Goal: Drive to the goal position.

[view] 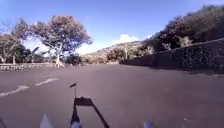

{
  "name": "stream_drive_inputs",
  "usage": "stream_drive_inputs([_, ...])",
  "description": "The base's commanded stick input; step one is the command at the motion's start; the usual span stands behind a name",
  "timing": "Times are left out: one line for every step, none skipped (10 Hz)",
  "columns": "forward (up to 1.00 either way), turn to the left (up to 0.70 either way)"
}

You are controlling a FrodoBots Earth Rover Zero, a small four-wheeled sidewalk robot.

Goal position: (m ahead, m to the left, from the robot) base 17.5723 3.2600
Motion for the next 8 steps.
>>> stream_drive_inputs([0.70,0.00])
stream_drive_inputs([0.70,0.00])
stream_drive_inputs([0.70,0.00])
stream_drive_inputs([0.70,0.00])
stream_drive_inputs([0.70,0.00])
stream_drive_inputs([0.70,0.00])
stream_drive_inputs([0.70,0.00])
stream_drive_inputs([0.70,0.00])
